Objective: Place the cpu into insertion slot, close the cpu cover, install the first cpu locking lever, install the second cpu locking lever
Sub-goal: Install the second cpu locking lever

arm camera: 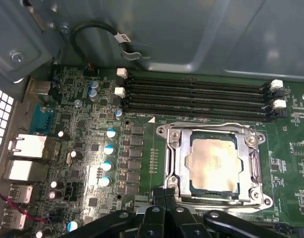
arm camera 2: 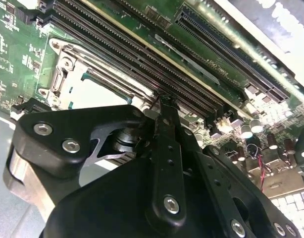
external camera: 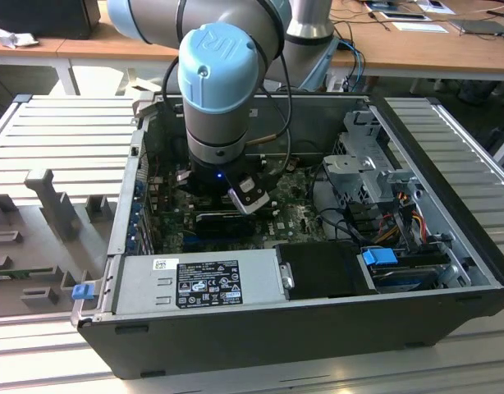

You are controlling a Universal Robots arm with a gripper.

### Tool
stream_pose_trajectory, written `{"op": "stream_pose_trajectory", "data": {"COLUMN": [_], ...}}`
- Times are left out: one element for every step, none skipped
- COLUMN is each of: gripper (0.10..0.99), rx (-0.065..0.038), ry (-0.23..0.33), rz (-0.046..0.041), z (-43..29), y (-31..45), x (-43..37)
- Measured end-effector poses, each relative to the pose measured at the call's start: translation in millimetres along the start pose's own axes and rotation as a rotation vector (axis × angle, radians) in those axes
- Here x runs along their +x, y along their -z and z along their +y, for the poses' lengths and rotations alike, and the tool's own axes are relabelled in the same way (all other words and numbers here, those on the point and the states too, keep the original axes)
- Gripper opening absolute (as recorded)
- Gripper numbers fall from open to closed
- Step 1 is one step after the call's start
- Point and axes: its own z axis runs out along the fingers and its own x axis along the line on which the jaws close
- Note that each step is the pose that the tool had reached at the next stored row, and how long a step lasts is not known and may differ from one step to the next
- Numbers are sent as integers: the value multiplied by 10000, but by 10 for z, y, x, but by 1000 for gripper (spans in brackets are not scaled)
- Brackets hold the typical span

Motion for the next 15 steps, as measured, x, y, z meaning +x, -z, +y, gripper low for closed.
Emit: {"op": "stream_pose_trajectory", "data": {"gripper": [106,106,106,106,106,106,106,106,106,106,106,106,106,106,106], "rx": [-19,-36,-52,-89,-104,-112,-113,-113,-114,-114,-115,-114,-114,-114,-114], "ry": [0,4,6,12,13,14,13,13,13,11,10,9,9,9,7], "rz": [-1,1,1,0,-4,-2,1,3,3,8,13,14,15,16,18], "z": [-2,-2,-1,1,6,22,36,43,49,56,65,73,79,83,85], "y": [-6,-9,-9,-3,10,57,100,124,141,160,188,214,229,242,249], "x": [7,30,37,38,38,37,36,36,35,35,34,33,33,33,33]}}
